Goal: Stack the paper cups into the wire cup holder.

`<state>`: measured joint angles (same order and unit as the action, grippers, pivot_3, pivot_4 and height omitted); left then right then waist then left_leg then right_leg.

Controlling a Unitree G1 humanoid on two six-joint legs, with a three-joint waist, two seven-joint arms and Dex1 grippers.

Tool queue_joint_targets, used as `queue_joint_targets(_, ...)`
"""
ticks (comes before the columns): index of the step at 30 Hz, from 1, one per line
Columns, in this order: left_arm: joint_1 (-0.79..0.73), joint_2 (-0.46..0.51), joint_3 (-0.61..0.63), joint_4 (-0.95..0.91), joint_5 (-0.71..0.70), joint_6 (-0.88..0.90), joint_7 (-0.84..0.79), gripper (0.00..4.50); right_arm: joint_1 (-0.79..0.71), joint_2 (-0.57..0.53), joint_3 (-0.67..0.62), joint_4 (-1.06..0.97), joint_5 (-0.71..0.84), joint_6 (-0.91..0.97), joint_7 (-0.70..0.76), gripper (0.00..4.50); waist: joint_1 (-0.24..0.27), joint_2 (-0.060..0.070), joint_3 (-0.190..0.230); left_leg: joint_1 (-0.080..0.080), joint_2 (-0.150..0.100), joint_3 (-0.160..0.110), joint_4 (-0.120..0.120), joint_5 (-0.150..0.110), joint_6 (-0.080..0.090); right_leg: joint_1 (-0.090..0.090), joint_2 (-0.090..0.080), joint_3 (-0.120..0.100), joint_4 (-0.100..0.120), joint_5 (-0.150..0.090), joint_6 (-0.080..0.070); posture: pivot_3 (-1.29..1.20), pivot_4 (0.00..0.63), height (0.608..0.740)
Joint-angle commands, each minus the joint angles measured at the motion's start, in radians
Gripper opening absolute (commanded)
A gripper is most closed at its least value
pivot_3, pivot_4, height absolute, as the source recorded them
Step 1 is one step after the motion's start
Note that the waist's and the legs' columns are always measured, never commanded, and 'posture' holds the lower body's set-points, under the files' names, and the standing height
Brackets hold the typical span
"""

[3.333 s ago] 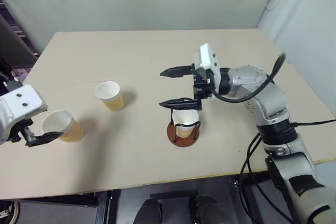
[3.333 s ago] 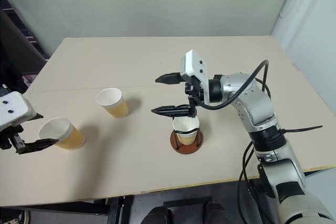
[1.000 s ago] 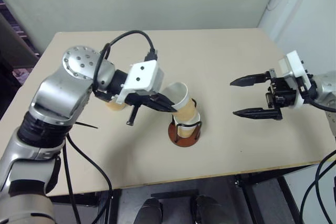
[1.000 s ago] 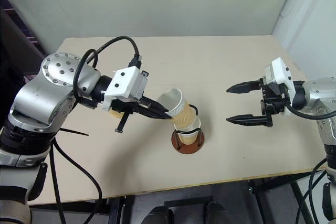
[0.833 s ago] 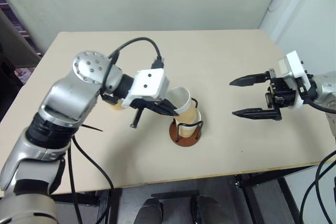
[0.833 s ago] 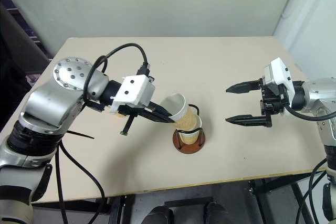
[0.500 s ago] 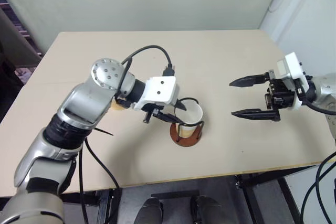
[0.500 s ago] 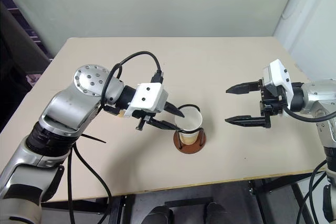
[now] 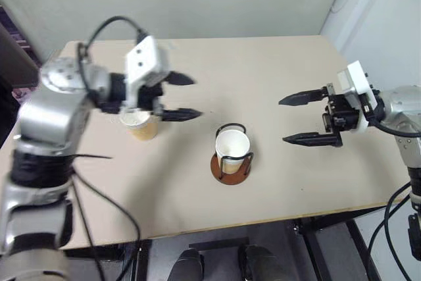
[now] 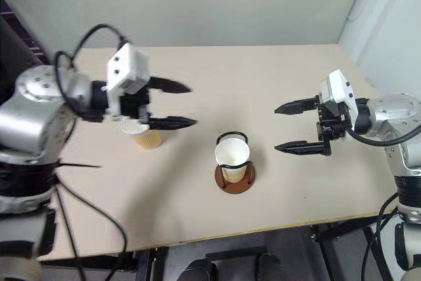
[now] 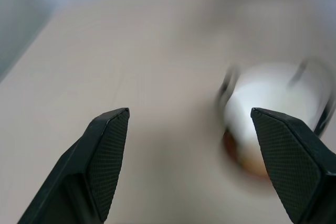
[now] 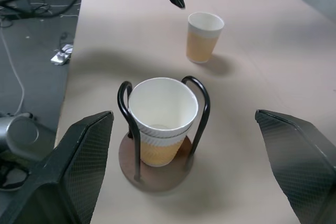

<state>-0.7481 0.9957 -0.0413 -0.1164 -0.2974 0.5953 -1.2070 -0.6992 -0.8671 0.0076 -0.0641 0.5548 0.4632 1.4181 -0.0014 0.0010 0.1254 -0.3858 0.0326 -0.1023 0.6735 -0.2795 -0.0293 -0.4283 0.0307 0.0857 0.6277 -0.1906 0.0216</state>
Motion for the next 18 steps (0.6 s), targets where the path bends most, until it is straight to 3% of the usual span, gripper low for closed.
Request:
queue_joint_targets(1, 0.063, 0.091, -0.002, 0.090, 0.107, -0.092, 0.012, 3.96, -0.019, 0.010, -0.001, -0.008, 0.000, -0.012, 0.006, 4.50, 0.000, 0.000, 0.000, 0.000, 0.000, 0.000, -0.001, 0.000, 0.000, -0.001, 0.000, 0.000, 0.000, 0.000, 0.000, 0.00, 0.150, 0.740)
queue_joint_targets(7, -0.032, 0.058, -0.078, 0.292, 0.231, -0.180, 0.062, 3.96, -0.029, 0.023, 0.013, 0.000, -0.017, -0.012, 0.008, 4.50, 0.030, -0.001, 0.000, -0.003, -0.001, -0.002, 0.001, 0.000, 0.002, -0.001, -0.002, -0.001, 0.001, -0.001, -0.004, 0.00, 0.150, 0.740)
queue_joint_targets(18, -0.100, -0.028, -0.184, 0.506, 0.368, -0.274, 0.064, 3.96, 0.028, -0.020, -0.038, -0.065, 0.000, 0.029, -0.033, 4.50, 0.022, -0.001, 0.000, -0.004, -0.001, -0.001, -0.006, 0.001, 0.001, -0.007, -0.003, -0.001, 0.001, -0.001, -0.004, 0.00, 0.150, 0.740)
